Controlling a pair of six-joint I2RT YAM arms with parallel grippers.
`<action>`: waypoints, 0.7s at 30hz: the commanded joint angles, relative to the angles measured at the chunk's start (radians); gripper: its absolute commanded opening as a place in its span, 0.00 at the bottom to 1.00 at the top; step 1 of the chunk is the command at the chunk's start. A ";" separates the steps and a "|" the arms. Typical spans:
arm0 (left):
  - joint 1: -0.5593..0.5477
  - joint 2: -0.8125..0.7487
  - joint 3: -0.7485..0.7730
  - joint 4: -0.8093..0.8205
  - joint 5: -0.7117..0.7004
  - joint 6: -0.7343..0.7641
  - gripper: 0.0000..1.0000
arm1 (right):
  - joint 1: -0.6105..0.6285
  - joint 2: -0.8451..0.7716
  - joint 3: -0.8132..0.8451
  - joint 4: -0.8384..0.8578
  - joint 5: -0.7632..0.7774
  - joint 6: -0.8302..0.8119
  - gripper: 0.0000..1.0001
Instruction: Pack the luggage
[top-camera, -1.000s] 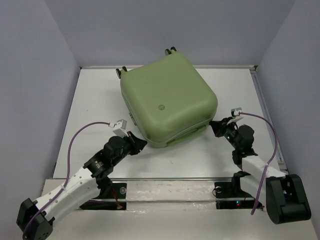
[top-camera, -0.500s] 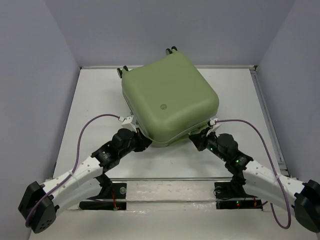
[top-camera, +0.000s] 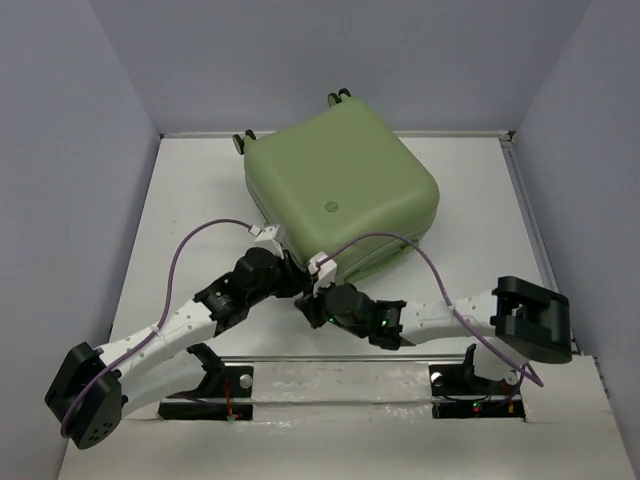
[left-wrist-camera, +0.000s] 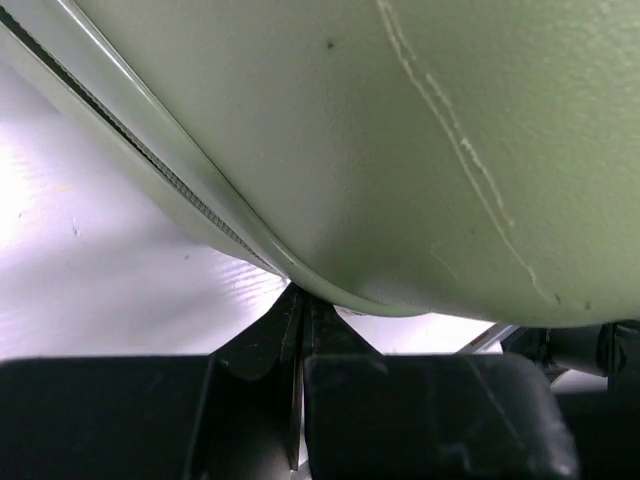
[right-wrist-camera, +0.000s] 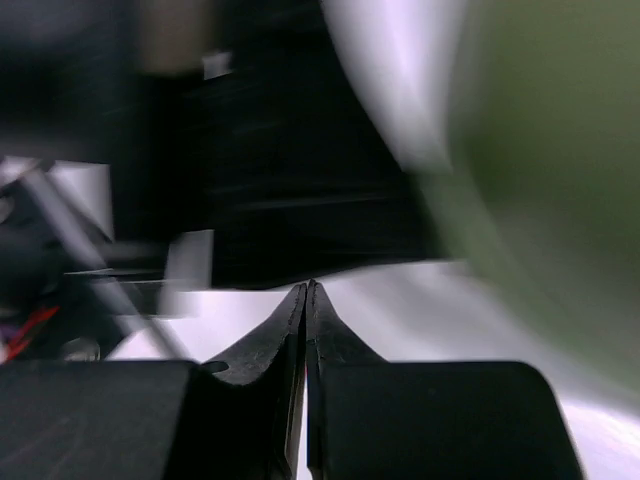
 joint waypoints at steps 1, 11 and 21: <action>0.009 0.002 0.111 0.193 -0.061 0.047 0.10 | 0.158 0.146 0.084 0.336 -0.104 0.038 0.07; 0.078 -0.093 0.266 -0.046 -0.124 0.152 0.47 | 0.184 -0.175 -0.246 0.251 0.117 0.202 0.19; 0.428 0.127 0.545 -0.055 0.074 0.159 0.98 | 0.173 -0.577 -0.287 -0.284 0.318 0.323 0.73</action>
